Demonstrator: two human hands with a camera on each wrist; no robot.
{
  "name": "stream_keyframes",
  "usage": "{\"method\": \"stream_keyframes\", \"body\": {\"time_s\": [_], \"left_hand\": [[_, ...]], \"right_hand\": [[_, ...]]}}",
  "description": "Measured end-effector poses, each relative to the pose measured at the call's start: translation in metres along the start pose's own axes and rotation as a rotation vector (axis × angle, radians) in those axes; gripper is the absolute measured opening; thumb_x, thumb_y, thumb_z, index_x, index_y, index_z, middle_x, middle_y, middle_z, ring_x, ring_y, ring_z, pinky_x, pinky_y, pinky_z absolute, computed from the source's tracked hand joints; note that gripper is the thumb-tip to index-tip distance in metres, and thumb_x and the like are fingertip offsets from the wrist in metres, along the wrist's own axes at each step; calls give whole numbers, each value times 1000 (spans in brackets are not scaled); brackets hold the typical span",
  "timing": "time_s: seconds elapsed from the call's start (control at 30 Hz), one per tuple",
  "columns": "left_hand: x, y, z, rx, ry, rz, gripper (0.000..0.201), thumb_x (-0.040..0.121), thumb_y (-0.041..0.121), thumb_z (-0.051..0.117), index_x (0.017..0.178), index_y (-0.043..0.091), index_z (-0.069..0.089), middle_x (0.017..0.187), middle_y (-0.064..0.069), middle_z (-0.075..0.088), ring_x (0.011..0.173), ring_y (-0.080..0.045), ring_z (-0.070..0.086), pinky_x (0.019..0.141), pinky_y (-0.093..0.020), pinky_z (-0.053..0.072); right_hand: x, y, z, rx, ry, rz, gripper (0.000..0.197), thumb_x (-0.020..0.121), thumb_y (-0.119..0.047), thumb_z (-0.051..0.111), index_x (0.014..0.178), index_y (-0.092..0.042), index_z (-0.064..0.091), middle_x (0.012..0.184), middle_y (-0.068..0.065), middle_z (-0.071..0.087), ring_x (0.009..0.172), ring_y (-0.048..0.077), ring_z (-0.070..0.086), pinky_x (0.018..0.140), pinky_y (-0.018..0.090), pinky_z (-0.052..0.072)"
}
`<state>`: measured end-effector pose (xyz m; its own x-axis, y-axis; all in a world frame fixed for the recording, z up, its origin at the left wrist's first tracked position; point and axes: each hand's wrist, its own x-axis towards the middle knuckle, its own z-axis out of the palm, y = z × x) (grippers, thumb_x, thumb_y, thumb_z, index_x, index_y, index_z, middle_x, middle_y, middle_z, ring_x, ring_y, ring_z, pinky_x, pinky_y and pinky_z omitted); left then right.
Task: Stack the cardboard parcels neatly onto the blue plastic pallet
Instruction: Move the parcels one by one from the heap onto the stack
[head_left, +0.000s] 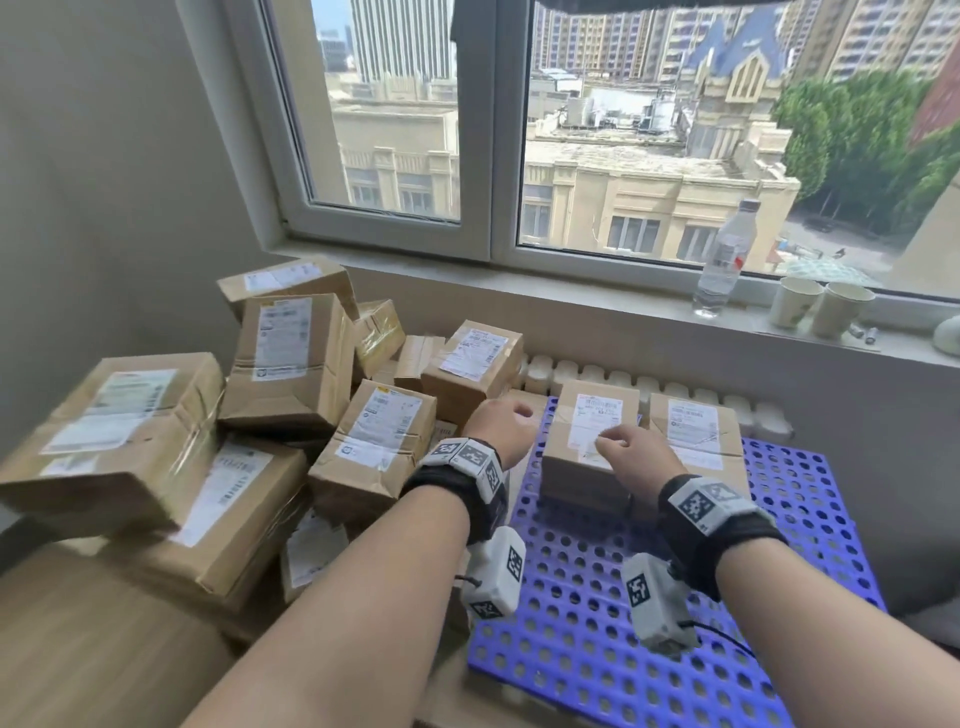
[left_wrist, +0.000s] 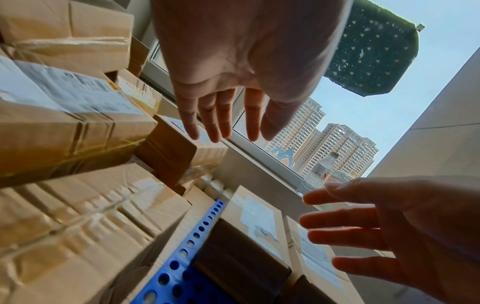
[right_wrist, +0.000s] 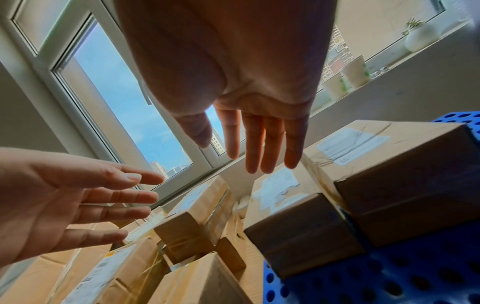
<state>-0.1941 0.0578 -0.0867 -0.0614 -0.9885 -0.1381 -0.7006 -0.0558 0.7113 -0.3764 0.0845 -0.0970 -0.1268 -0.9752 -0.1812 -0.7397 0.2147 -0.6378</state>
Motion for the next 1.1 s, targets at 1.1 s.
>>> {"method": "stream_keyframes", "body": {"time_s": [1.1], "left_hand": [[58, -186, -291, 212, 426, -109, 42, 86, 22, 57, 128, 19, 53, 133, -11, 46, 126, -30, 41, 107, -42, 37]], "right_hand": [[50, -295, 172, -396, 108, -270, 40, 96, -38, 47, 131, -19, 53, 132, 5, 58, 119, 23, 55, 101, 42, 47]]}}
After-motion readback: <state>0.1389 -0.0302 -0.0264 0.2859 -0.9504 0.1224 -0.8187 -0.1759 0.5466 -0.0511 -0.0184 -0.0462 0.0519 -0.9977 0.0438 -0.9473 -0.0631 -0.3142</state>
